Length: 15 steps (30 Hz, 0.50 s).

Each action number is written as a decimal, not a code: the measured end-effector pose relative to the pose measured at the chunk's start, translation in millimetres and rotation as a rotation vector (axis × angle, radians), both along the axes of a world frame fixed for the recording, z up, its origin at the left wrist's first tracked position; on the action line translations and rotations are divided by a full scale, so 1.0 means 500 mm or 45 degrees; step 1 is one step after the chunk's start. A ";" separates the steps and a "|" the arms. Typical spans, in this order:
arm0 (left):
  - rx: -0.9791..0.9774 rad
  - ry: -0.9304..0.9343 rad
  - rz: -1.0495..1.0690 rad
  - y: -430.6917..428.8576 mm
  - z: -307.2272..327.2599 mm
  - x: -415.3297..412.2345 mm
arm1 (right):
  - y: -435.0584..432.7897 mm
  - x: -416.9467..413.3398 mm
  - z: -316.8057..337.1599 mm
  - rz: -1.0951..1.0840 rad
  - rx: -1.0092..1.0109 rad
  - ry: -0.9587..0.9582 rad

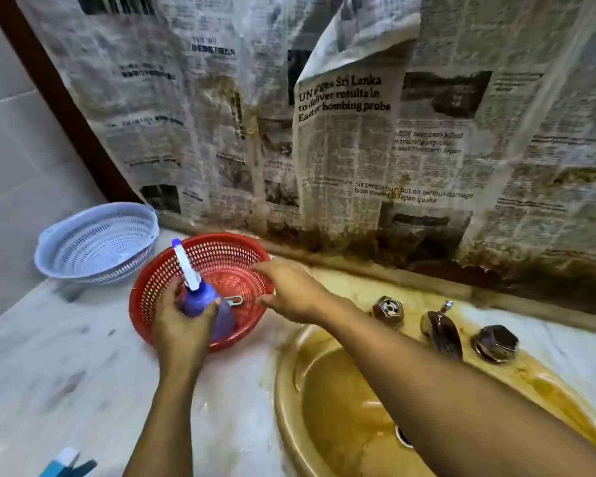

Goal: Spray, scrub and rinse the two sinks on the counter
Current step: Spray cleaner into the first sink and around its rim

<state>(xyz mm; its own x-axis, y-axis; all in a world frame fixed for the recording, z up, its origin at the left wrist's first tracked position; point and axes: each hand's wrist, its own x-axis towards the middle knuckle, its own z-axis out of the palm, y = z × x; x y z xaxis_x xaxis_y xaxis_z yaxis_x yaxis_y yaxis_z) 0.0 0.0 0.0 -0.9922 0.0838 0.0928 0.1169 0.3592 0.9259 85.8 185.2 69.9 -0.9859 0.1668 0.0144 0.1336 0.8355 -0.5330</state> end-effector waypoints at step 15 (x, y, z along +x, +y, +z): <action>0.111 0.002 0.019 -0.044 -0.029 -0.044 | -0.023 -0.269 -0.159 0.240 0.202 -0.427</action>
<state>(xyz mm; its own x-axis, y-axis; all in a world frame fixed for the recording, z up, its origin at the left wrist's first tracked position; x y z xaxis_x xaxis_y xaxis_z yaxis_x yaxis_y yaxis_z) -22.0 -21.9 -14.7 -0.9931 0.0609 0.1006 0.1137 0.2786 0.9537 -48.9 173.5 -9.8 -0.9534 0.0044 -0.3016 0.1147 0.9301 -0.3490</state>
